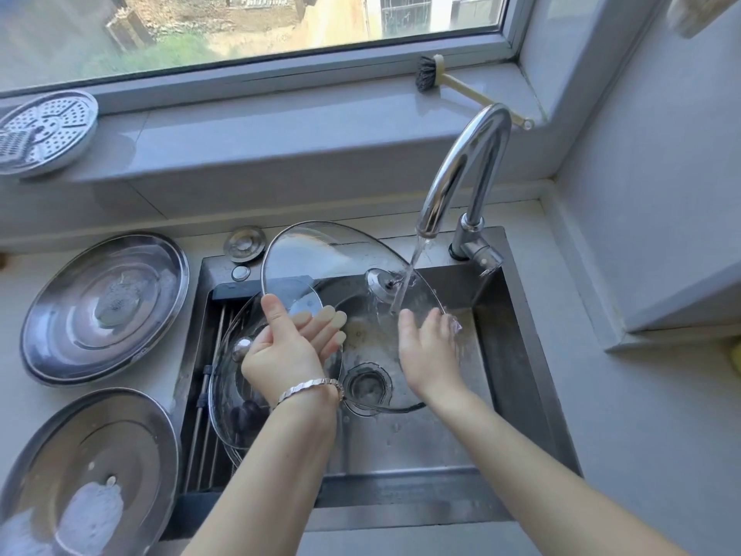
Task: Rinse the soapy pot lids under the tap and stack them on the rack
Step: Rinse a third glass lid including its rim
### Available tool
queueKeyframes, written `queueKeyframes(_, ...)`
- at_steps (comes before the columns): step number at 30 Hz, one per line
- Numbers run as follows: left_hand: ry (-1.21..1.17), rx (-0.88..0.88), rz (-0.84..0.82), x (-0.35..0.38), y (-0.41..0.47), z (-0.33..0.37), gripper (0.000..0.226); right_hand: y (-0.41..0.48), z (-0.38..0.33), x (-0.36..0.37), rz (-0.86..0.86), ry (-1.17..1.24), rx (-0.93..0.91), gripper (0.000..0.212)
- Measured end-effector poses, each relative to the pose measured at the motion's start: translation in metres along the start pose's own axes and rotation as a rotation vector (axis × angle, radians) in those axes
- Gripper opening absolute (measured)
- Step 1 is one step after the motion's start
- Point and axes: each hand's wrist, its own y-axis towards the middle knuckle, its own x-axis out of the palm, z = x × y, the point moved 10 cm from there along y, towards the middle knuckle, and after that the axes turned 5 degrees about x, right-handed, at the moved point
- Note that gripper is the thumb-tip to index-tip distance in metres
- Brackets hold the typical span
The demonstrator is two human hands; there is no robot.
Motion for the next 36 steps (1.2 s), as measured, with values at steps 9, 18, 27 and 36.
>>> queueKeyframes(9,0.05,-0.011,-0.088,-0.003,0.001,0.008,0.046,0.016,0.006,-0.008,0.02,0.085,-0.12,0.065)
queueKeyframes(18,0.191,-0.07,-0.297,0.009,-0.001,0.005,0.044,0.055,-0.081,-0.034,-0.122,-0.048,-0.518,0.049)
queueKeyframes(27,0.195,-0.061,-0.229,0.012,0.005,-0.012,0.048,-0.053,-0.105,0.033,-0.051,-0.528,-1.0,0.072)
queueKeyframes(36,0.198,-0.109,-0.28,0.016,0.009,-0.015,0.045,0.0,-0.01,-0.081,0.324,0.179,-0.507,0.032)
